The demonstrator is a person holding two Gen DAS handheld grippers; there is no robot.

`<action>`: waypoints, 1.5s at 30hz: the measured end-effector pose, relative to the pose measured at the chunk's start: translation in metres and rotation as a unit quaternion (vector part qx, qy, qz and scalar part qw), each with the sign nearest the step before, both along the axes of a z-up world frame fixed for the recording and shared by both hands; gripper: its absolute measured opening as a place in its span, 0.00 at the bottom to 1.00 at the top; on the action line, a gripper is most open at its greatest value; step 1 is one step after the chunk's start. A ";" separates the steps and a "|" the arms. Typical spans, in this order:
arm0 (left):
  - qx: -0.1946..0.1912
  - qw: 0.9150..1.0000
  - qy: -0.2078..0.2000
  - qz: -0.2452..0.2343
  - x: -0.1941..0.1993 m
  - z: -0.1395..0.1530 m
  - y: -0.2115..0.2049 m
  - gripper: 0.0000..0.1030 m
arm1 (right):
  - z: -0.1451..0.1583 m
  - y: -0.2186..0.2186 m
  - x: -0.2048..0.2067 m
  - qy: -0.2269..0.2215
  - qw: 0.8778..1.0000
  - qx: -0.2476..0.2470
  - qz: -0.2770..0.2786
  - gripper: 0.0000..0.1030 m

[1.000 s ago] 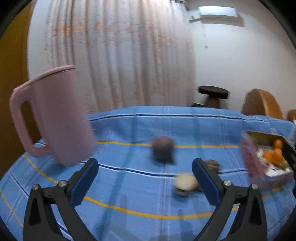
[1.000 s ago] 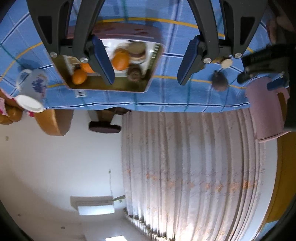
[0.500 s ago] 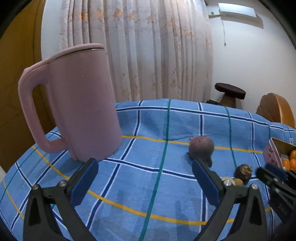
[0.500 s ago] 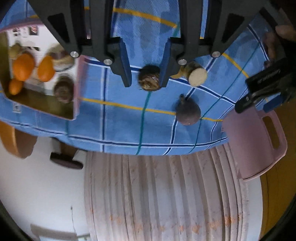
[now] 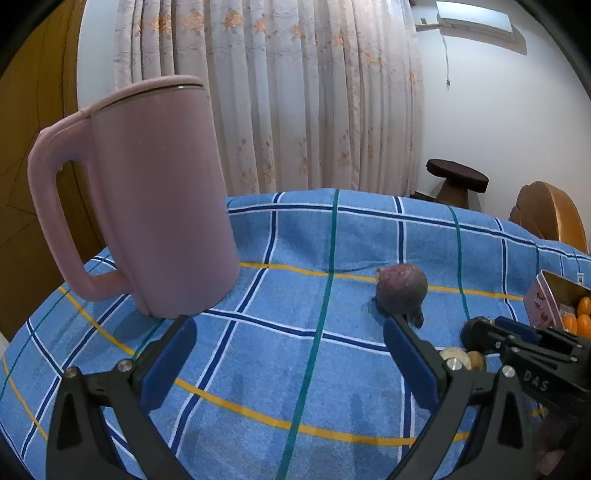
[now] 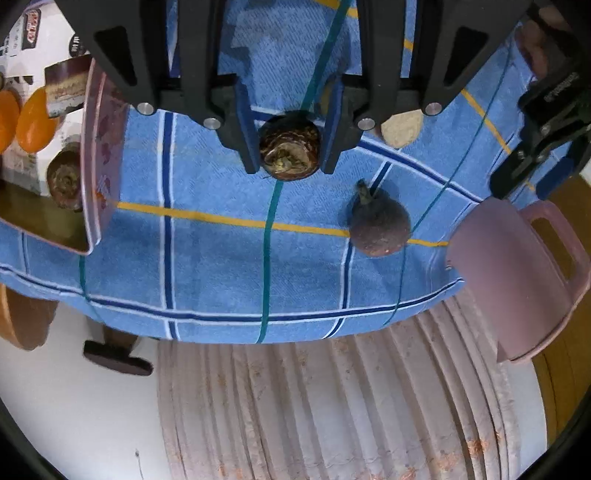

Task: Organize fruits
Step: 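Grasp the second brown round fruit with the right tool, then grasp the cut beige slice with the left tool while the right tool carries the brown fruit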

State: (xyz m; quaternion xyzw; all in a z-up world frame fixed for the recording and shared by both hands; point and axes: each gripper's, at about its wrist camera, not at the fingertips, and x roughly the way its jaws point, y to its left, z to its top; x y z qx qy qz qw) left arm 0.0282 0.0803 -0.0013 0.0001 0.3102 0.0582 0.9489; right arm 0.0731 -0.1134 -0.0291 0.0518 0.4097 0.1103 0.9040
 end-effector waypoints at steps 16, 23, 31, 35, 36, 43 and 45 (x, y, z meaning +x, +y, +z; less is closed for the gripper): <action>-0.010 1.000 -0.005 -0.005 -0.001 0.004 0.002 1.00 | -0.004 0.003 0.002 0.022 0.999 0.017 0.033 0.40; -0.021 1.000 0.004 -0.023 0.001 0.000 0.002 1.00 | 0.008 -0.008 -0.017 -0.018 1.000 0.009 0.011 0.39; -0.050 0.994 -0.016 -0.098 -0.007 0.004 -0.013 0.99 | 0.042 -0.030 -0.069 -0.112 0.994 0.001 -0.007 0.39; -0.055 0.987 -0.006 -0.152 -0.007 0.001 -0.032 0.91 | 0.050 -0.040 -0.098 -0.141 0.989 -0.030 -0.011 0.39; -0.061 0.984 0.000 -0.168 -0.005 -0.001 -0.038 0.88 | 0.051 -0.044 -0.104 -0.145 0.989 -0.033 -0.013 0.39; -0.047 0.980 0.067 -0.182 0.020 -0.022 -0.069 0.65 | 0.055 -0.055 -0.114 -0.151 0.988 -0.030 -0.018 0.39; -0.060 0.979 0.091 -0.174 0.030 -0.029 -0.071 0.65 | 0.054 -0.054 -0.111 -0.147 0.989 -0.026 -0.016 0.39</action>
